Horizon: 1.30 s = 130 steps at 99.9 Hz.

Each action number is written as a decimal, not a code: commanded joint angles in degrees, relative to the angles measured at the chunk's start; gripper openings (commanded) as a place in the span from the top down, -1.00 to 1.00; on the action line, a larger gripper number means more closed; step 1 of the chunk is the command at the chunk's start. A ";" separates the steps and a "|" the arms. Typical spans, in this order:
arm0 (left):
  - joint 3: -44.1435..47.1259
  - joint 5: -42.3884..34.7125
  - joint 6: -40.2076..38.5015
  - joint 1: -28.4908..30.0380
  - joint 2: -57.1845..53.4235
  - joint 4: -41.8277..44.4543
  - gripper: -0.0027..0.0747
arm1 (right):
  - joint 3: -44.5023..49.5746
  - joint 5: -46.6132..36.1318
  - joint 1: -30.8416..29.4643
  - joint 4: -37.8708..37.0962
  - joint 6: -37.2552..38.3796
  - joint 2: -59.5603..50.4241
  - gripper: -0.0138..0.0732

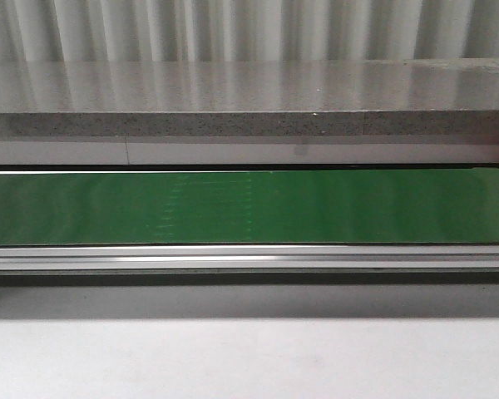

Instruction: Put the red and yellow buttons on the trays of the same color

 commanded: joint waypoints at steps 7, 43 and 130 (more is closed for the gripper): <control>-1.80 -4.08 0.02 0.06 -0.67 -0.04 -0.50 | -1.46 -2.93 0.01 0.65 -0.40 -0.15 0.84; -1.80 -6.97 0.02 0.06 0.04 0.06 -0.50 | -1.46 -2.93 0.01 0.65 -0.40 -0.15 0.84; -1.80 -8.50 0.02 2.18 3.03 0.19 -0.09 | -1.46 -2.86 0.01 0.65 -0.40 -0.15 0.84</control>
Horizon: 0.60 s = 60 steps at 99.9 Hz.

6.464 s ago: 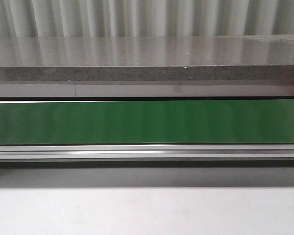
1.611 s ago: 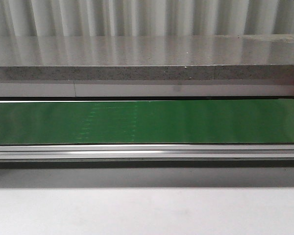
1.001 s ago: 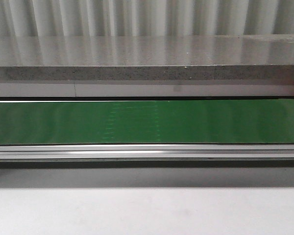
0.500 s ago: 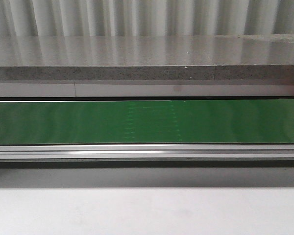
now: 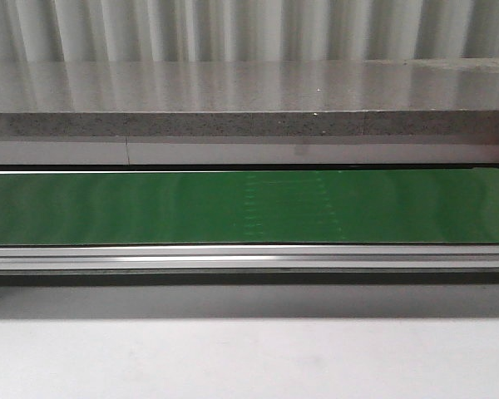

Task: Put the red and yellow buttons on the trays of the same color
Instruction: 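Lower the left gripper toward a red push-button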

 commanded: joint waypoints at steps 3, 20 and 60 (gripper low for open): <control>-1.59 -3.28 -0.09 0.22 -2.21 0.19 0.01 | -1.46 -2.97 0.01 0.65 -0.40 -0.15 0.84; -1.59 -3.05 0.03 0.22 -2.34 0.19 0.62 | -1.46 -2.97 0.01 0.65 -0.40 -0.15 0.84; -1.59 1.63 0.03 -2.23 -8.65 0.07 0.98 | -1.46 -2.92 0.01 0.65 -0.40 -0.15 0.84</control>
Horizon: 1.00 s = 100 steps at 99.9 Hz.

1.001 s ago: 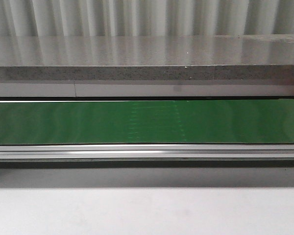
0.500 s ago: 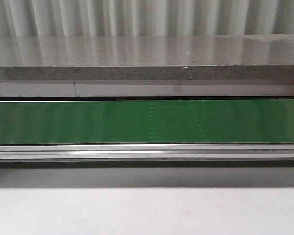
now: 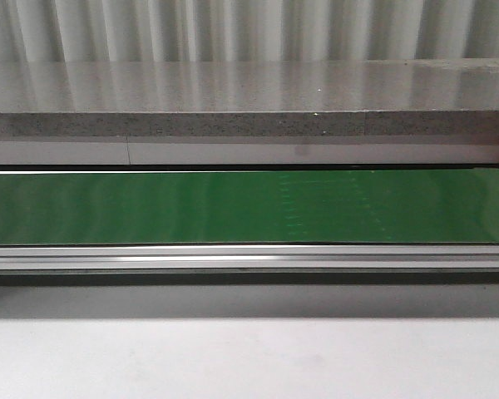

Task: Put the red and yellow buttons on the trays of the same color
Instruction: 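Lower the left gripper toward a red push-button, then grasp the red push-button with the left gripper and lift it over the belt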

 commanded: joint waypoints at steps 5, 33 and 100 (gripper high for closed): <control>-1.59 -0.27 0.07 -2.55 -6.12 0.30 0.98 | -1.46 -2.92 0.01 0.65 -0.40 -0.15 0.84; -1.59 2.57 0.29 -5.88 -16.06 0.70 0.98 | -1.46 -2.92 0.01 0.65 -0.40 -0.15 0.84; 0.12 10.56 2.36 -14.06 -22.41 0.36 0.98 | -1.46 -2.92 0.01 0.65 -0.40 -0.15 0.84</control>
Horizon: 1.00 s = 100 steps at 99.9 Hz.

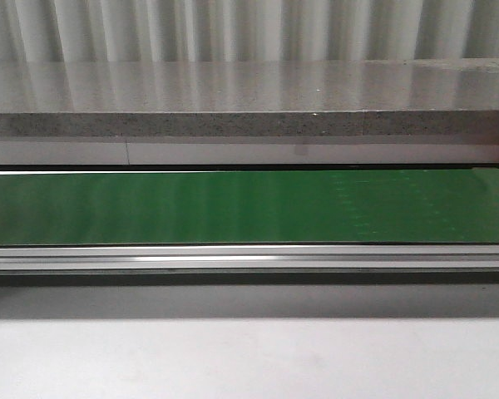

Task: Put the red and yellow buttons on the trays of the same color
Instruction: 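Grasp the red push-button with the left gripper and lift it over the belt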

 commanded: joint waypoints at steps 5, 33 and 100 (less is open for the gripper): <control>-0.26 -4.18 0.14 -0.50 -1.42 0.49 0.98 | -1.46 -2.92 0.01 0.65 -0.40 -0.15 0.84; 1.24 -7.50 0.14 -0.50 2.45 0.13 0.98 | -1.46 -2.92 0.01 0.65 -0.40 -0.15 0.84; 1.24 -7.60 0.55 -0.50 5.57 -0.85 0.18 | -1.46 -2.92 0.01 0.65 -0.40 -0.15 0.84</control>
